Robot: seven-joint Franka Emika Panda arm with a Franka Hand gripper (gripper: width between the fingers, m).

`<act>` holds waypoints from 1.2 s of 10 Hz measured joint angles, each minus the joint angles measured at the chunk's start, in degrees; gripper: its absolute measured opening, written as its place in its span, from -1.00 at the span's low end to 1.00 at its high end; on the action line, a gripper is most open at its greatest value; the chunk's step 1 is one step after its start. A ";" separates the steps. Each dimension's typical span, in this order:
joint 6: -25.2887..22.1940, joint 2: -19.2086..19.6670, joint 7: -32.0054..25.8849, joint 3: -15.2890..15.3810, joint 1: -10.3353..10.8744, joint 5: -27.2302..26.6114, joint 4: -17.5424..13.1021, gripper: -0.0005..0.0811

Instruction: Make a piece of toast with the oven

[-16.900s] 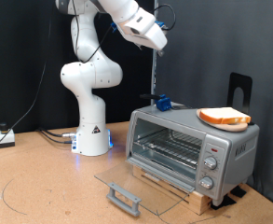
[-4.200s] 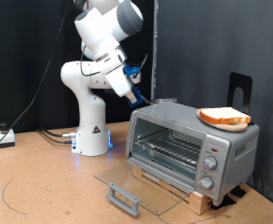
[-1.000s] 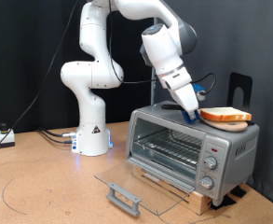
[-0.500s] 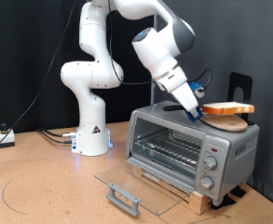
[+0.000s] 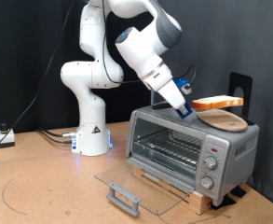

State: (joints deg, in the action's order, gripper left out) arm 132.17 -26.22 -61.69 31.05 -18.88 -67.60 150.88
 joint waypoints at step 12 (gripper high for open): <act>-11.36 0.12 -5.41 -16.32 -10.23 12.79 -3.82 0.02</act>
State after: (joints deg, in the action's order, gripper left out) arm 120.81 -26.09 -67.11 14.73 -29.11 -54.81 147.06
